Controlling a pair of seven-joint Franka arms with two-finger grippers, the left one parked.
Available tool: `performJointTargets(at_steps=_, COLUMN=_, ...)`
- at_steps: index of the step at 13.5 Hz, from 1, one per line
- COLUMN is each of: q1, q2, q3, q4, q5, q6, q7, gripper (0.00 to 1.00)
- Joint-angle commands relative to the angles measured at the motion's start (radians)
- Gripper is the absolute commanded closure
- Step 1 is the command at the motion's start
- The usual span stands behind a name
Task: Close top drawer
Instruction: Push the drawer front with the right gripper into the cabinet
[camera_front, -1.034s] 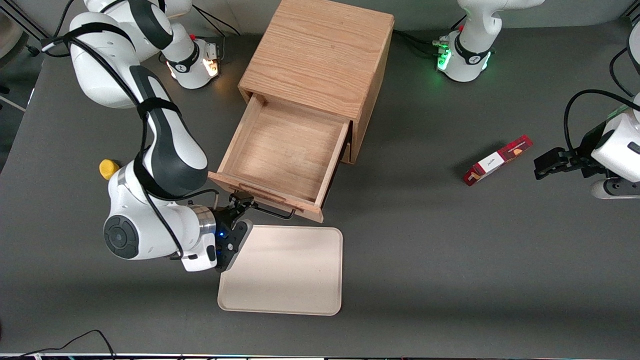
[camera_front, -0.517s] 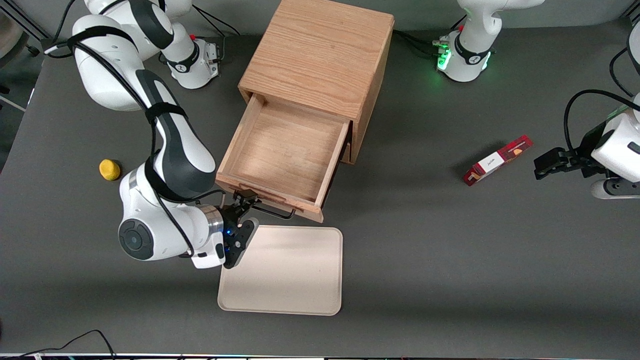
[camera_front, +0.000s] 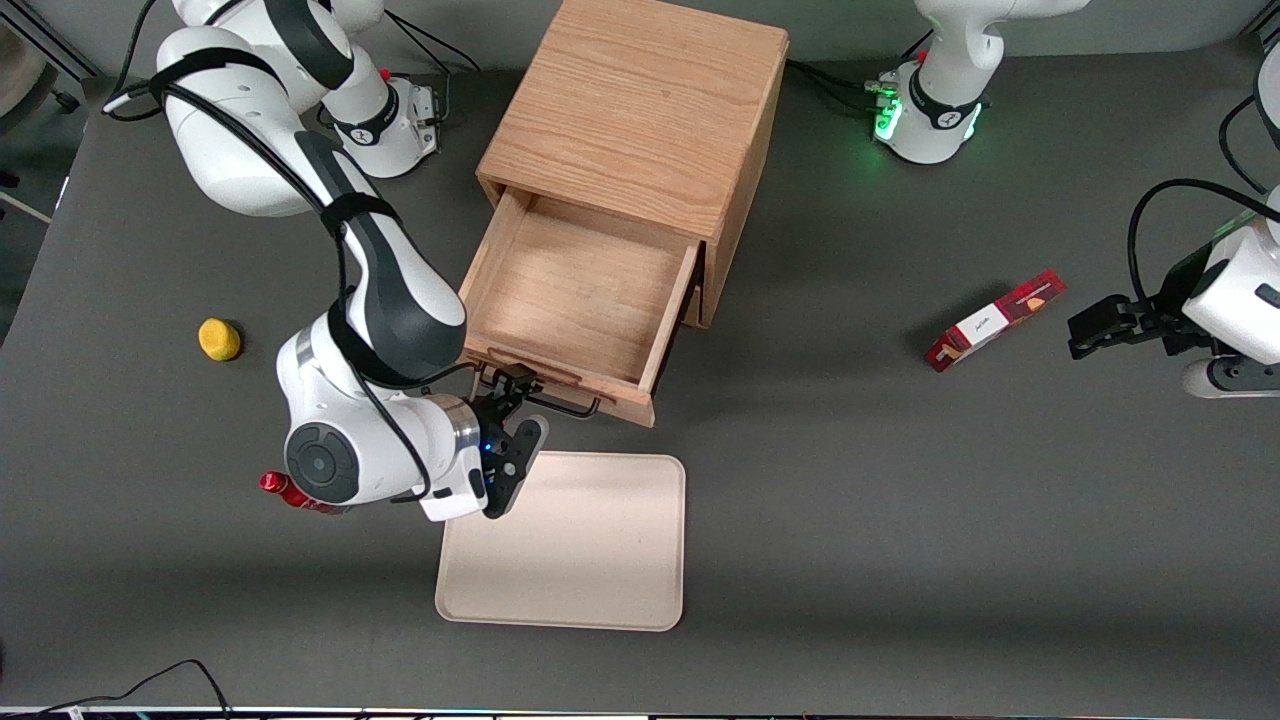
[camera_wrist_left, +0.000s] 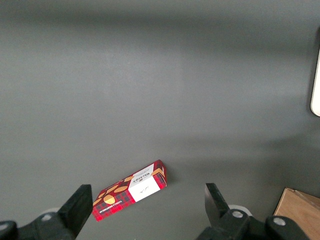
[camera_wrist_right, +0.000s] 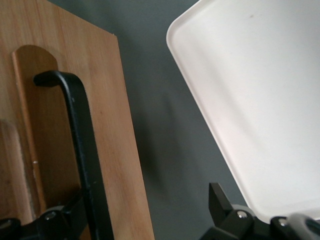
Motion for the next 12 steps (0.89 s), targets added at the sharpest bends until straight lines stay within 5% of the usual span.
performJointTargets(at_steps=1, q1=-0.002, q2=-0.096, q3=0.009, q4=-0.133, q5=-0.016, q6=0.028, q7=0.015, gripper=0.00)
performJointTargets(at_steps=12, q1=-0.017, q2=-0.331, q3=0.088, q4=-0.518, q5=-0.007, q6=0.177, q7=0.017, gripper=0.00)
